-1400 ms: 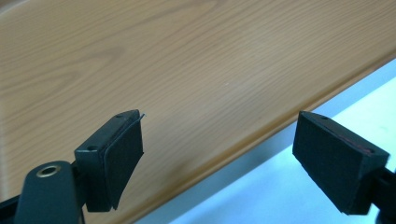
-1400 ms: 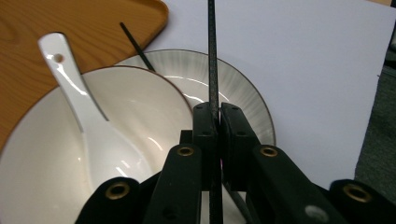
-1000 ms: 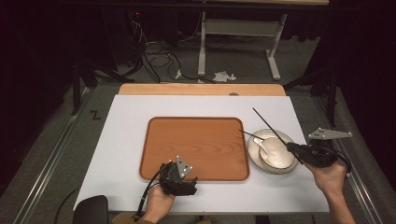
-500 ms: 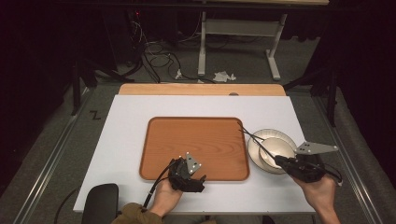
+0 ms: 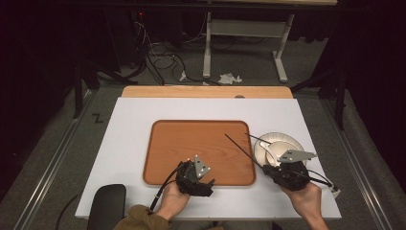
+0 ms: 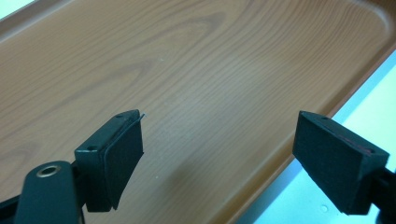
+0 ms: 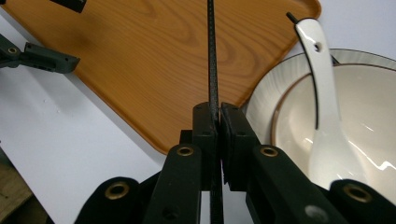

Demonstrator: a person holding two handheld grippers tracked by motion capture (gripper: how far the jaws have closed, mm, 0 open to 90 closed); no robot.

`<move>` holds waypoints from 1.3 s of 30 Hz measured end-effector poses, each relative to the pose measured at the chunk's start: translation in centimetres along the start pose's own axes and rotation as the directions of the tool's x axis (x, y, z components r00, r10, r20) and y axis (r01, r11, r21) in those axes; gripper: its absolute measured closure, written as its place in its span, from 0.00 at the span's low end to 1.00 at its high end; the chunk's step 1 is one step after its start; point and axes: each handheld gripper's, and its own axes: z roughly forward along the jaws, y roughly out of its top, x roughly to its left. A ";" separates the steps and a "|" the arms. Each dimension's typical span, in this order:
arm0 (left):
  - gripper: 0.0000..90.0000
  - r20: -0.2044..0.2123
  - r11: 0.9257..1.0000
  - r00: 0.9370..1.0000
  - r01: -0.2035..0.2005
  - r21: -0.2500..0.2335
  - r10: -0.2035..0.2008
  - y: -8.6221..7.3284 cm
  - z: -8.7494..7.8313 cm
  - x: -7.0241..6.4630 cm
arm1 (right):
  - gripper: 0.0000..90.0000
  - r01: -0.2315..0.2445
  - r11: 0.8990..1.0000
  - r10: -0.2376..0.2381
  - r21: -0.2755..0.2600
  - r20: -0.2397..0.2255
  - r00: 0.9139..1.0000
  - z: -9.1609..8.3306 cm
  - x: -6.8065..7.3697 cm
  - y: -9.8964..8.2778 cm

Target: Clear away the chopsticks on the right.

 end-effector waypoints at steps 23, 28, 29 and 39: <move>0.18 -0.049 0.999 0.998 0.034 0.020 -0.033 -1.3 -1.0 0.5 | 0.96 0.053 0.992 -0.053 0.112 -0.002 0.999 7.2 1.4 2.0; 0.18 -0.062 0.998 0.997 0.053 0.023 -0.051 -1.8 -1.4 0.7 | 0.96 0.061 0.988 -0.060 0.142 -0.013 0.998 8.4 1.3 2.3; 0.18 -0.067 0.998 0.996 0.060 0.020 -0.058 -1.9 -1.5 0.8 | 0.96 0.063 0.988 -0.061 0.143 -0.015 0.998 8.6 1.2 2.4; 0.18 -0.096 0.995 0.991 0.093 0.027 -0.090 -2.7 -2.2 1.1 | 0.95 0.066 0.983 -0.063 0.170 -0.022 0.998 10.5 0.9 3.1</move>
